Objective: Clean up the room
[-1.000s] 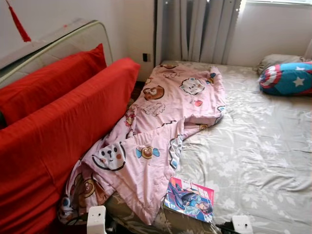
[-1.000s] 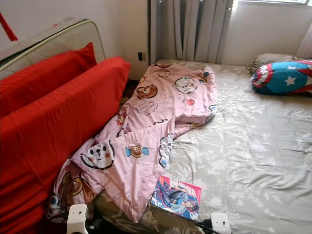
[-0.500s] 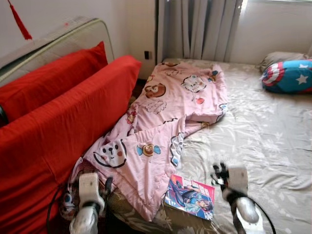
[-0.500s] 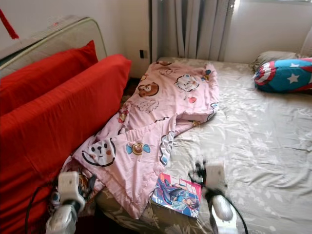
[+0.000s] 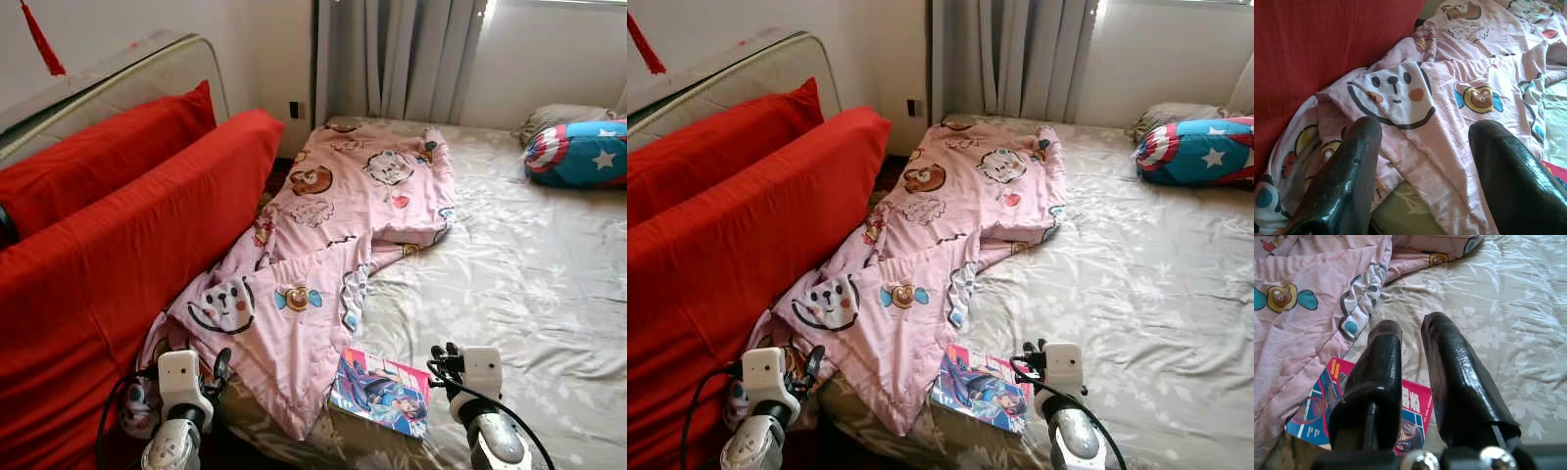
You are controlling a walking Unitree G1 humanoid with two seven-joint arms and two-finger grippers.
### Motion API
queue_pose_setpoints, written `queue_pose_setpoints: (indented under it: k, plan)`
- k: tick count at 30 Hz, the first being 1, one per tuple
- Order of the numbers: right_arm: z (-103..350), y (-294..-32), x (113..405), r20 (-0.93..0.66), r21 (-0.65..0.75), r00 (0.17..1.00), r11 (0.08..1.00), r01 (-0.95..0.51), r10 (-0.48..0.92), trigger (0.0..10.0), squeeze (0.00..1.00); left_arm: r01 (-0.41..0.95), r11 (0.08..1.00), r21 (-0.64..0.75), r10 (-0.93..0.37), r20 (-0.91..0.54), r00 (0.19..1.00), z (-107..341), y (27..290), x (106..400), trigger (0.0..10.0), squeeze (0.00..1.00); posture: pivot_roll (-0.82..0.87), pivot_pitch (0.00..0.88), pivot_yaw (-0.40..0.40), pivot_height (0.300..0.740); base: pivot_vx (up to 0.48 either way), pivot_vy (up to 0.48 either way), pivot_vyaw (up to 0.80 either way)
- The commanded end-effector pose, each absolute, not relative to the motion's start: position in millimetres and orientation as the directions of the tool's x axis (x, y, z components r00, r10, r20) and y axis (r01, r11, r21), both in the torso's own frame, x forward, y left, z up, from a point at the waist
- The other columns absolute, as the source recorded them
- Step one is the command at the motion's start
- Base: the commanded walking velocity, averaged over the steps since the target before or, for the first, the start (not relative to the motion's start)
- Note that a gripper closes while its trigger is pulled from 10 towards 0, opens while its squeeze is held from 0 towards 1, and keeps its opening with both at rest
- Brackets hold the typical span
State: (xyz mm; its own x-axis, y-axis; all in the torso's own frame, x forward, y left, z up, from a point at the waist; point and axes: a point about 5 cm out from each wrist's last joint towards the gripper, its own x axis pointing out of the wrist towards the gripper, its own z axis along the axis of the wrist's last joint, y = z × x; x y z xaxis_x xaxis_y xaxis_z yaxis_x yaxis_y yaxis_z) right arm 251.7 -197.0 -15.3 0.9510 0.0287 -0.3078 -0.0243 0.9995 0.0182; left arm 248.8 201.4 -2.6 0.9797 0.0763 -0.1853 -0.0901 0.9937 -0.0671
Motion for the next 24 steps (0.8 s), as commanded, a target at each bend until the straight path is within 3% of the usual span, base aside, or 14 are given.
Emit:
queue_pose_setpoints:
  k: [1, 14, 15, 16, 24]
  plan:
    - [-18.2, -199.6, 248.5, -0.325, 0.011, 0.946, 1.000, -0.018, 0.021, 10.0, 0.00, -0.109, 0.991, -0.083, 0.092, -0.188, 0.978, -1.8, 203.4, 249.7, 10.0, 0.00, -0.14, 0.000, 0.018, 0.656, 0.000, 0.000, 0.00]
    - [-17.7, -201.0, 249.5, -0.327, 0.012, 0.945, 1.000, -0.005, 0.009, 10.0, 0.00, -0.113, 0.990, -0.090, 0.095, -0.182, 0.979, 1.5, 202.2, 254.6, 10.0, 0.00, -0.13, 0.020, 0.007, 0.651, 0.000, 0.000, 0.00]
    - [-17.7, -199.9, 249.6, -0.326, 0.020, 0.945, 1.000, -0.009, 0.015, 10.0, 0.69, -0.114, 0.989, -0.090, 0.096, -0.181, 0.979, 2.0, 202.3, 255.2, 10.0, 0.00, -0.13, 0.027, 0.005, 0.651, 0.000, 0.000, 0.00]
    - [-18.0, -198.0, 249.6, -0.324, 0.033, 0.946, 0.999, -0.012, 0.022, 10.0, 1.00, -0.115, 0.989, -0.091, 0.097, -0.181, 0.979, 2.8, 202.5, 256.1, 10.0, 0.00, -0.13, 0.030, 0.005, 0.651, 0.000, 0.000, 0.00]
    - [-20.8, -194.3, 248.3, -0.340, 0.055, 0.940, 0.998, -0.013, 0.031, 10.0, 1.00, -0.114, 0.989, -0.094, 0.095, -0.182, 0.979, 3.7, 203.2, 256.8, 10.0, 0.00, -0.13, 0.052, 0.009, 0.651, 0.000, 0.000, 0.00]
